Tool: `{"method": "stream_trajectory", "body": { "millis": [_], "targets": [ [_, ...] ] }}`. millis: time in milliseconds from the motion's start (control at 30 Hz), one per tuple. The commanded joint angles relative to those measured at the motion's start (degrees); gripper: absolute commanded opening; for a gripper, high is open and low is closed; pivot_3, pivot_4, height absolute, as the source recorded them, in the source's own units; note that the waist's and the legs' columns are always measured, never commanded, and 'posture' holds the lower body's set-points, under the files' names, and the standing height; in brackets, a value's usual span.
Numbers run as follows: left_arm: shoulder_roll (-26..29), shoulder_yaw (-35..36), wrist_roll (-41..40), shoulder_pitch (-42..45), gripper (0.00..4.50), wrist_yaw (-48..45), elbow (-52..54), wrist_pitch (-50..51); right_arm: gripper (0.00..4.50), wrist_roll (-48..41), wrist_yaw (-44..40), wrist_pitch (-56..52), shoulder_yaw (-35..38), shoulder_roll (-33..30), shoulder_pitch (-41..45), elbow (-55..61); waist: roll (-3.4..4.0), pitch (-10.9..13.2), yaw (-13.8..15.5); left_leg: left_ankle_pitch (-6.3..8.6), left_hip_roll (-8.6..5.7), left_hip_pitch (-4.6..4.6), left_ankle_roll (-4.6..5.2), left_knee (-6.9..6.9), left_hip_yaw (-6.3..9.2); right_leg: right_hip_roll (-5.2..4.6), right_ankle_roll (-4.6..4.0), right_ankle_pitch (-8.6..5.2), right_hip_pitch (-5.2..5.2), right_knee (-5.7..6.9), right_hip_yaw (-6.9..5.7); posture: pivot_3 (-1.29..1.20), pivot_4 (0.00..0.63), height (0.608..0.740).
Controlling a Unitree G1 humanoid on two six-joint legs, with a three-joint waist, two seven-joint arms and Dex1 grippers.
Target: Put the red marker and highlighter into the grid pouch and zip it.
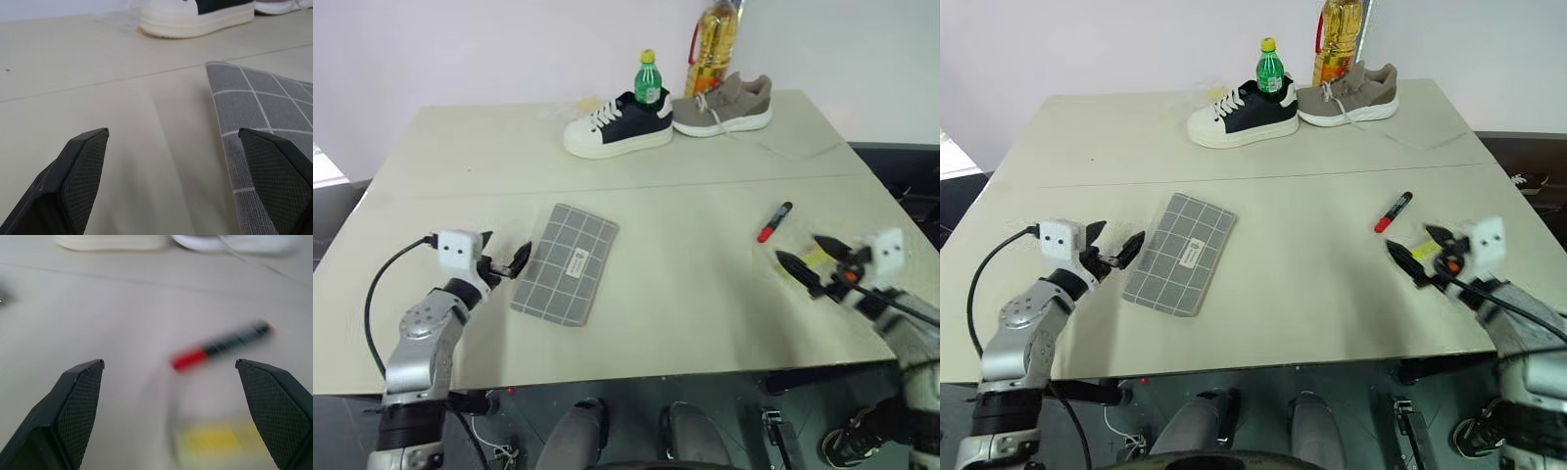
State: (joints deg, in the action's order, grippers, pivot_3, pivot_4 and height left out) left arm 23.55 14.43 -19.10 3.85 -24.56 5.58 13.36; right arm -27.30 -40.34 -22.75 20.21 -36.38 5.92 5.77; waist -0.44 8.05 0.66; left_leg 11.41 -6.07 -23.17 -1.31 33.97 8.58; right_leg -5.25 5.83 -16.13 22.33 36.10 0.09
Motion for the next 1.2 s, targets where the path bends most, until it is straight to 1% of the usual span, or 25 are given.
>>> {"method": "stream_trajectory", "body": {
  "millis": [33,133,167,200,233,333,367,533,733,867,967,1033,1133,1200],
  "targets": [
    [-0.18,0.15,0.80,-2.15,4.47,0.33,5.06,-2.21,4.50,-0.02,1.10,-1.30,-6.28,2.90,5.89,3.92,-0.01,0.00,0.06,0.00,-0.01,0.00,0.00,0.00,0.00,-0.01,0.00,0.00,0.00,0.00,0.00,0.00,0.150,0.740],
    [0.18,-0.77,1.77,-6.09,4.50,-0.83,8.82,-3.47,3.65,2.59,1.92,-2.03,-13.92,6.99,12.16,2.67,-0.01,0.00,0.05,0.01,-0.01,-0.01,0.01,0.00,-0.01,-0.02,0.00,0.00,0.02,0.00,0.01,0.00,0.150,0.740],
    [0.34,-0.82,1.99,-7.43,4.50,-1.19,9.90,-3.83,3.13,3.83,2.44,-2.28,-16.31,8.41,14.30,1.35,-0.02,0.00,0.02,0.01,-0.02,-0.01,0.01,-0.01,-0.01,-0.04,0.00,0.00,0.03,0.00,0.01,0.00,0.150,0.740],
    [0.70,-0.88,2.32,-9.09,4.50,-1.72,11.15,-4.23,2.71,5.53,2.55,-2.46,-19.26,9.74,16.48,-0.25,-0.02,0.00,-0.06,0.01,-0.02,-0.01,0.01,-0.01,-0.01,-0.04,-0.01,0.00,0.04,0.00,0.01,0.00,0.150,0.740],
    [1.05,-0.92,2.68,-10.43,4.50,-2.15,12.10,-4.72,2.11,7.02,2.47,-2.28,-21.42,10.63,17.87,-1.41,-0.01,0.00,-0.05,0.01,-0.02,-0.01,0.01,-0.01,-0.02,-0.04,-0.02,0.00,0.05,0.00,0.01,0.00,0.150,0.740],
    [2.68,-1.10,3.78,-14.79,4.50,-3.95,15.16,-6.27,0.49,10.28,2.46,-1.10,-26.50,14.16,21.77,-5.77,-0.03,-0.01,0.09,0.01,-0.03,-0.01,0.01,-0.04,-0.02,-0.05,-0.03,-0.01,0.06,-0.01,0.01,0.00,0.150,0.740],
    [3.90,-1.23,4.99,-17.60,4.50,-5.24,16.87,-7.85,0.05,11.65,2.97,-0.72,-28.55,16.42,24.08,-8.41,-0.05,-0.01,-0.01,0.01,-0.06,-0.01,0.02,-0.06,-0.01,-0.08,-0.04,-0.01,0.08,-0.01,0.01,0.00,0.150,0.740],
    [7.99,-2.62,9.63,-25.89,4.50,-8.44,20.96,-11.63,0.05,16.45,4.79,1.13,-32.98,23.53,31.67,-18.64,0.01,0.02,-0.41,0.02,-0.02,0.01,0.02,-0.14,-0.09,-0.07,-0.07,-0.01,0.17,0.02,0.04,0.00,0.150,0.740],
    [10.07,-4.78,15.64,-28.61,4.50,-8.48,22.87,-14.43,0.05,19.93,6.20,2.01,-35.20,29.60,36.49,-27.16,-0.01,0.01,-0.06,0.02,-0.06,0.04,0.01,-0.16,-0.09,-0.06,-0.07,0.00,0.35,0.00,0.04,0.00,0.150,0.740],
    [12.43,-7.65,23.41,-27.46,4.50,-7.66,21.43,-16.59,0.05,20.83,6.69,0.34,-35.34,33.11,38.70,-32.79,0.05,0.04,-0.30,0.03,-0.05,0.09,0.00,-0.23,-0.11,-0.03,-0.07,0.00,0.37,0.03,0.06,0.00,0.150,0.740],
    [13.26,-9.98,29.26,-25.10,4.50,-5.85,20.15,-17.08,0.05,23.19,7.26,-1.47,-37.02,34.19,39.28,-36.02,0.06,0.05,-0.45,0.03,-0.05,0.15,0.00,-0.31,-0.15,0.08,-0.06,0.01,0.38,0.04,0.09,0.00,0.150,0.740],
    [13.47,-11.34,32.30,-23.53,4.50,-5.10,19.37,-17.35,0.05,24.43,7.90,-2.48,-37.51,34.60,39.20,-36.83,0.01,0.02,-0.55,0.02,-0.04,0.30,0.00,-0.45,-0.21,0.12,-0.03,0.02,0.36,0.05,0.15,0.00,0.150,0.740],
    [13.42,-13.38,35.96,-21.33,4.50,-4.16,18.29,-17.69,0.05,24.56,8.98,-4.06,-36.55,35.45,39.10,-37.12,0.00,0.01,-1.03,0.01,-0.04,0.67,-0.02,-0.79,-0.44,0.10,0.07,0.08,0.25,0.07,0.52,0.00,0.150,0.740],
    [12.86,-15.44,38.47,-19.37,4.50,-3.38,17.69,-17.47,0.05,24.24,9.52,-4.99,-35.70,36.09,38.96,-36.99,0.02,0.01,-1.38,0.01,-0.02,0.77,-0.02,-0.87,-0.43,0.09,0.11,0.10,0.20,0.09,0.54,0.00,0.150,0.740]
  ]
}}
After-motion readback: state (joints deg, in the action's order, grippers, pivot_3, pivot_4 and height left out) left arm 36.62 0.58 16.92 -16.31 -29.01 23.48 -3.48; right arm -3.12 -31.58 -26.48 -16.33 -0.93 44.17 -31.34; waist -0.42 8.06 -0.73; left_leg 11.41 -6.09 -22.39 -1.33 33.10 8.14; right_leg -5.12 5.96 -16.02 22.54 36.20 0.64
